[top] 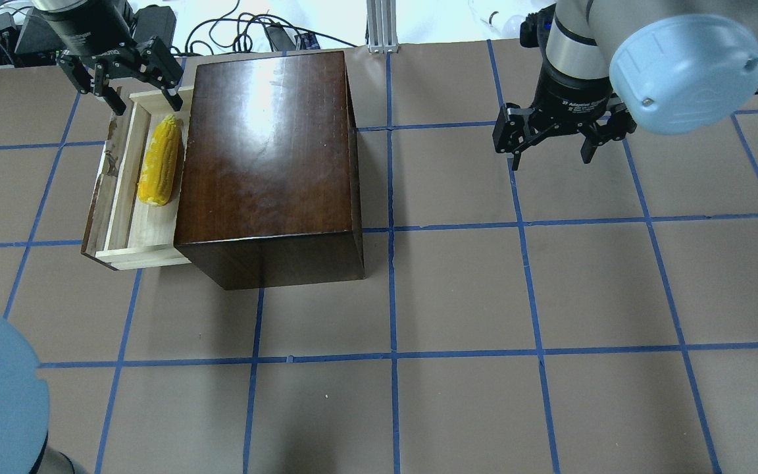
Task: Open drawer and put corn inside
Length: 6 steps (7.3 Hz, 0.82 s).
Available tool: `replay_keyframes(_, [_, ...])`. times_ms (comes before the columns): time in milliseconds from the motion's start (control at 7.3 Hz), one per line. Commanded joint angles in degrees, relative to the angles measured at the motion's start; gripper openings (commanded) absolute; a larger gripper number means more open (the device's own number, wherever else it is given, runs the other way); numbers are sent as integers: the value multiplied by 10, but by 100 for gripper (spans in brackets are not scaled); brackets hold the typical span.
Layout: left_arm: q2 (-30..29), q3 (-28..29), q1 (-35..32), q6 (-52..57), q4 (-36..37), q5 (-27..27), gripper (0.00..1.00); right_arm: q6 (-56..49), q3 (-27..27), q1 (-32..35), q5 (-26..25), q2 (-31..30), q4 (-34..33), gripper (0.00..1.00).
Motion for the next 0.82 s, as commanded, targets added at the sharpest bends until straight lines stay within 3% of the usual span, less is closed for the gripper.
replay_keyframes(0, [20, 2, -58, -3, -3, 14, 100, 0, 0, 0, 1, 0, 0, 100])
replay_keyframes(274, [43, -20, -104, -53, -5, 12, 100, 0, 0, 0, 1, 0, 0, 100])
replay_keyframes(685, [93, -99, -106, -66, 22, 11, 100, 0, 0, 0, 0, 0, 0, 100])
